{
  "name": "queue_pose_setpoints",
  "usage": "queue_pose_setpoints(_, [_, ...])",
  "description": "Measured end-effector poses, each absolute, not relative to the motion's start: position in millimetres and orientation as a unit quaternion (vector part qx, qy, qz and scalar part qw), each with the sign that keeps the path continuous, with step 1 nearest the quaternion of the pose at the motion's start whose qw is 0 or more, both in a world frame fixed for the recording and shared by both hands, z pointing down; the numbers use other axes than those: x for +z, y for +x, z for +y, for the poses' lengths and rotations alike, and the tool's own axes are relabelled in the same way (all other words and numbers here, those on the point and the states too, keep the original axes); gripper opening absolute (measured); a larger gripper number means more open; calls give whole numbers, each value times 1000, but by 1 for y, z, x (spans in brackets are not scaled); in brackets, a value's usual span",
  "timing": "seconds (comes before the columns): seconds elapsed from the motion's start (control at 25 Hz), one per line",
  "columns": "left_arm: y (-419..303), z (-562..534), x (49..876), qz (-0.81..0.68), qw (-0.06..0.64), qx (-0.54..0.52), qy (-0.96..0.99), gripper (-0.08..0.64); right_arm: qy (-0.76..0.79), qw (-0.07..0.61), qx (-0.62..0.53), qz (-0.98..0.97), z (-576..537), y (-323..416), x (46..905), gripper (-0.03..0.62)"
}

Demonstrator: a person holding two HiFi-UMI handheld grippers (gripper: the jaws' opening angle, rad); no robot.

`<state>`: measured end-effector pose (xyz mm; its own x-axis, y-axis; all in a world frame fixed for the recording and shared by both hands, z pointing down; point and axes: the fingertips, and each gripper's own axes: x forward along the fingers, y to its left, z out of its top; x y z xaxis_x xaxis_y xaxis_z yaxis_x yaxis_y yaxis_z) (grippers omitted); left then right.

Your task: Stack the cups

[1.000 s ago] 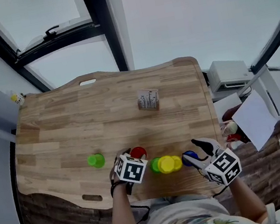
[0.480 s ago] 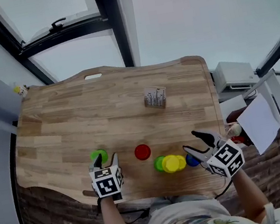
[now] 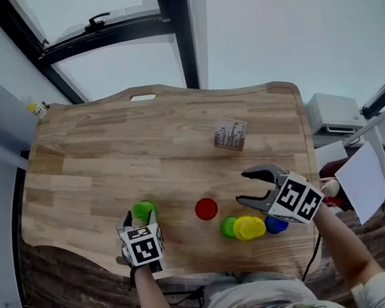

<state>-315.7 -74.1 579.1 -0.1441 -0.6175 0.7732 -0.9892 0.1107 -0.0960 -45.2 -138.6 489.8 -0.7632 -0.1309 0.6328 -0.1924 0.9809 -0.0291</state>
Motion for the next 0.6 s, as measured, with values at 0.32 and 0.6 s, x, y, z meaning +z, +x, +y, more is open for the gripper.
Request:
queue_pose_setpoints(0.32, [-326, -73, 606, -680, 317, 321, 578, 282, -22, 382, 13, -924, -114, -96, 530, 242])
queue_pose_setpoints(0.6, [-331, -74, 624, -672, 329, 330, 576, 282, -96, 416, -8, -905, -94, -123, 564, 242])
